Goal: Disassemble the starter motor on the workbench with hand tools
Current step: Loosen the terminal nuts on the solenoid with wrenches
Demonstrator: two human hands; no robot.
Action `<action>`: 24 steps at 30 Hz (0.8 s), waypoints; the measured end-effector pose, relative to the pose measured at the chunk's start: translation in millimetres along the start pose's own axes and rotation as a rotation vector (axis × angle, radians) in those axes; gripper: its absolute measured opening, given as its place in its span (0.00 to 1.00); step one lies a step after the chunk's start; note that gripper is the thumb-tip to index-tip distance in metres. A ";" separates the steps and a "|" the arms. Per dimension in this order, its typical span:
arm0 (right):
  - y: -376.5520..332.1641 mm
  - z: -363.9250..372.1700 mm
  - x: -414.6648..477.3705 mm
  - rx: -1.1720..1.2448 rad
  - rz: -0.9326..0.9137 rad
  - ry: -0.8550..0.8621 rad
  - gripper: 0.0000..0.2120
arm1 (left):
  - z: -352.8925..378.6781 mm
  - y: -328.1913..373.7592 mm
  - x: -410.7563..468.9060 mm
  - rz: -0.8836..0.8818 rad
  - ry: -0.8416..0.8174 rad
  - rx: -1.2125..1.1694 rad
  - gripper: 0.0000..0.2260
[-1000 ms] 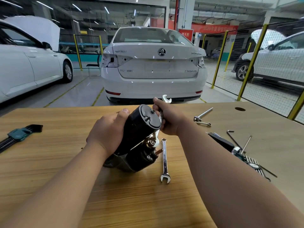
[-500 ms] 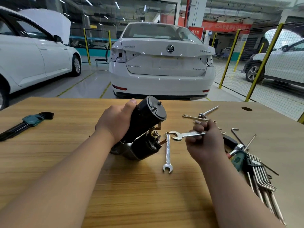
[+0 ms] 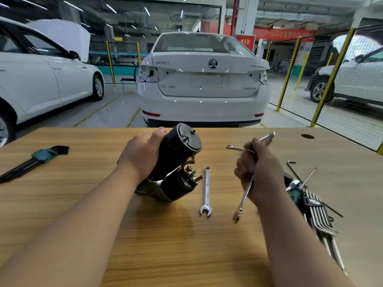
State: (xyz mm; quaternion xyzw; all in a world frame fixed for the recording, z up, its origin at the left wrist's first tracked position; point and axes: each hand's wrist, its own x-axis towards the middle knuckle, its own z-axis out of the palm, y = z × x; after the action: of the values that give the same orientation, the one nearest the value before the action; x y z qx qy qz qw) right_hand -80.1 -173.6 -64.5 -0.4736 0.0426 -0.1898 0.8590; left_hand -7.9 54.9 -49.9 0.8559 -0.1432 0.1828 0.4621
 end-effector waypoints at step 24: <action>38.7 27.0 -11.5 -1.064 -0.458 -0.431 0.06 | -0.5 2.1 0.0 -0.007 -0.019 -0.003 0.34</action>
State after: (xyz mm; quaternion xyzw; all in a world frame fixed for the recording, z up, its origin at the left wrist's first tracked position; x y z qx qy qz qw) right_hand -72.8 -129.3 -83.0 -0.8619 -0.1459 -0.2220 0.4319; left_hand -8.9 54.2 -48.1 0.8573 -0.1448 0.1729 0.4628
